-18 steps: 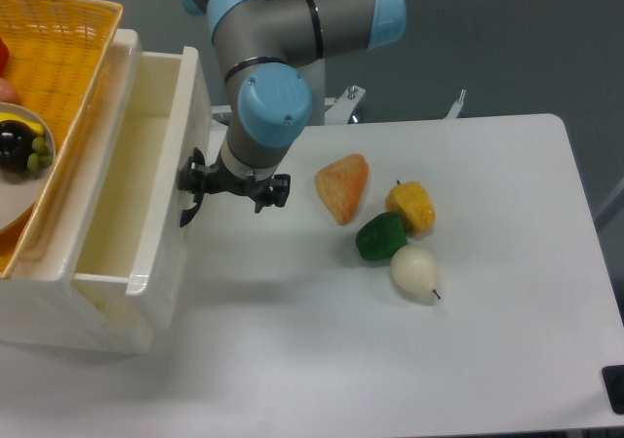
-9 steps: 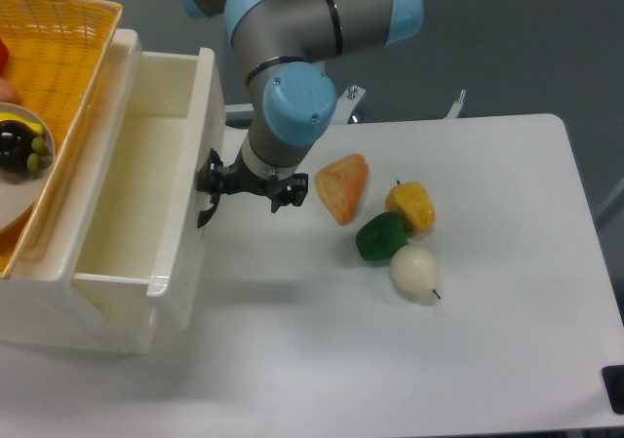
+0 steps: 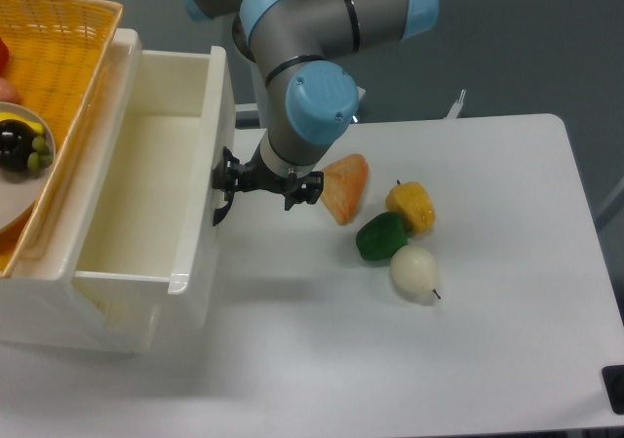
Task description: Slide the top white drawer open
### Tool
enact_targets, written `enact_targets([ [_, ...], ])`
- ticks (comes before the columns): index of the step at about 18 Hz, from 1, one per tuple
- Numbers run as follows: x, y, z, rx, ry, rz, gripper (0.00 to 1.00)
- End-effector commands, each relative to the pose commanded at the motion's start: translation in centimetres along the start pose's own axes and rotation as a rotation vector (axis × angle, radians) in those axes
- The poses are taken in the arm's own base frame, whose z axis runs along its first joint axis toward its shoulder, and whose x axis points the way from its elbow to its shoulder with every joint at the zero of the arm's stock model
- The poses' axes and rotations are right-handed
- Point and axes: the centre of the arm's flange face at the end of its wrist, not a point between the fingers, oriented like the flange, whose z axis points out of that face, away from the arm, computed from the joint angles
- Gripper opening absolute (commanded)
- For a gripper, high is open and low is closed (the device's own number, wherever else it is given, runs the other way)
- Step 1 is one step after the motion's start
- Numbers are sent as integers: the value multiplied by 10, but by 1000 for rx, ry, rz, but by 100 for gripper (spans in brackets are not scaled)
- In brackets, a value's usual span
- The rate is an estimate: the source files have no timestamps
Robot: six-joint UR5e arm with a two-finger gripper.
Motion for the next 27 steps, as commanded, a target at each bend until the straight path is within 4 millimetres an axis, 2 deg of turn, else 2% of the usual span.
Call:
enact_targets([
  [8, -20, 2, -8, 13, 4, -24, 100],
  [12, -24, 1, -14, 26, 4, -28, 100],
  [24, -29, 3, -15, 19, 26, -21, 100],
  [27, -33, 2, -22, 43, 50, -24, 100],
])
